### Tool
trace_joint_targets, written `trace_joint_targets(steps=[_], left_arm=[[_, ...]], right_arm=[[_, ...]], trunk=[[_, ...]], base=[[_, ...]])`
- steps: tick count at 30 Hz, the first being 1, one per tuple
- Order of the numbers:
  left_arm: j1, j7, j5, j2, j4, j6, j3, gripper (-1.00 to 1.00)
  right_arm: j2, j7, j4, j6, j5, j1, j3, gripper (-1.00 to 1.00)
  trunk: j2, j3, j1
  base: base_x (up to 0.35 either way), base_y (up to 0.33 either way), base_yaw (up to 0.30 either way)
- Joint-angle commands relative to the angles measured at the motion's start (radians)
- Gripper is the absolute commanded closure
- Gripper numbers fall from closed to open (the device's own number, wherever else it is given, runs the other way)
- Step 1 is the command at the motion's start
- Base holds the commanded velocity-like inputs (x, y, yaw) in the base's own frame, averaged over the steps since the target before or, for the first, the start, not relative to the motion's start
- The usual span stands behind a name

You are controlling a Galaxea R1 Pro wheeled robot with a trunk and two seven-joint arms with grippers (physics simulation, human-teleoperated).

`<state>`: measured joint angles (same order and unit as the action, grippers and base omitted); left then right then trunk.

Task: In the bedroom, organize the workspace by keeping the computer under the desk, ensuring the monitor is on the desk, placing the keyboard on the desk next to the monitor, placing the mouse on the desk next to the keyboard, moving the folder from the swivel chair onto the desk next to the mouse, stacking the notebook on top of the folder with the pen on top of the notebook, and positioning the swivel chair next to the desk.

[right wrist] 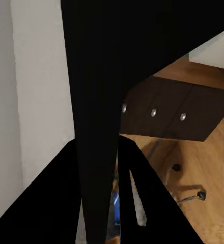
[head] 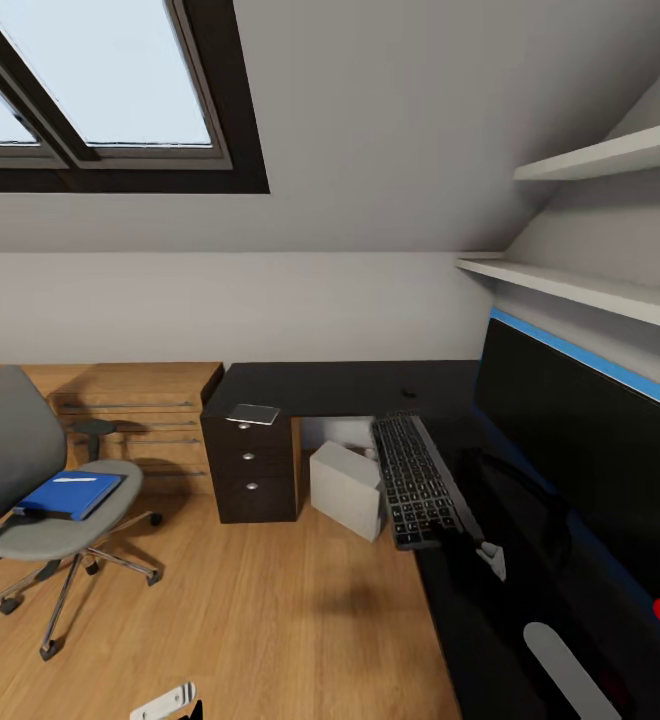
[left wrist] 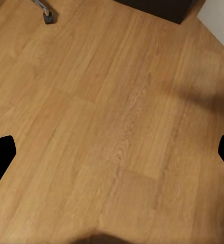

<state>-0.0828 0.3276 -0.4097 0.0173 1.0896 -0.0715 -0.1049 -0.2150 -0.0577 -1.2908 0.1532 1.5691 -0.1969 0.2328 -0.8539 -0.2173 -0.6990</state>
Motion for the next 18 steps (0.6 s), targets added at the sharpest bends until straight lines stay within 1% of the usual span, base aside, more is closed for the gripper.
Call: trace_joint_targets(steps=[1, 2, 3, 5, 6, 7, 12, 18], left_arm=[[0.000, 0.008, -0.006, 0.001, 0.003, -0.004, -0.004, -1.00], [0.000, 0.008, -0.006, 0.001, 0.003, -0.004, -0.004, -1.00], [0.000, 0.009, -0.006, 0.001, 0.003, -0.004, -0.004, -1.00], [0.000, 0.009, -0.005, 0.001, 0.003, -0.004, -0.004, -1.00], [0.000, 0.008, -0.005, 0.001, 0.003, -0.003, -0.005, -1.00], [0.000, 0.007, -0.005, 0.001, 0.003, -0.002, -0.007, -1.00], [0.000, 0.005, -0.005, 0.001, 0.003, -0.002, -0.007, -1.00], [0.000, 0.006, -0.004, 0.001, 0.004, -0.002, -0.007, -1.00]], right_arm=[[-0.002, -0.006, 0.012, 0.023, 0.011, -0.001, -0.006, 1.00], [-0.002, -0.006, 0.024, 0.034, 0.011, -0.001, -0.013, 1.00], [-0.003, -0.006, 0.042, 0.050, 0.012, -0.001, -0.043, 1.00], [-0.004, -0.005, 0.049, 0.071, 0.011, -0.001, -0.075, 1.00], [-0.004, -0.005, 0.073, 0.128, 0.010, -0.001, -0.146, 1.00], [-0.002, -0.007, 0.103, 0.160, 0.008, -0.002, -0.181, 1.00], [-0.001, -0.005, 0.118, 0.167, 0.006, -0.004, -0.189, 1.00], [-0.001, -0.004, 0.165, 0.168, 0.005, -0.010, -0.190, 1.00]], trunk=[[-0.001, -0.001, 0.000], [-0.001, -0.001, 0.000], [-0.001, -0.001, 0.000], [-0.001, -0.001, 0.000], [-0.001, -0.001, 0.000], [-0.001, -0.001, 0.000], [-0.001, -0.001, 0.000], [-0.001, -0.001, 0.000]], base=[[0.000, 0.000, 0.000], [0.000, 0.000, 0.000], [0.000, 0.000, 0.000], [0.000, -0.004, 0.000], [-0.085, -0.194, 0.000], [-0.075, -0.148, 0.000], [-0.021, -0.041, 0.000], [-0.003, -0.005, 0.000]])
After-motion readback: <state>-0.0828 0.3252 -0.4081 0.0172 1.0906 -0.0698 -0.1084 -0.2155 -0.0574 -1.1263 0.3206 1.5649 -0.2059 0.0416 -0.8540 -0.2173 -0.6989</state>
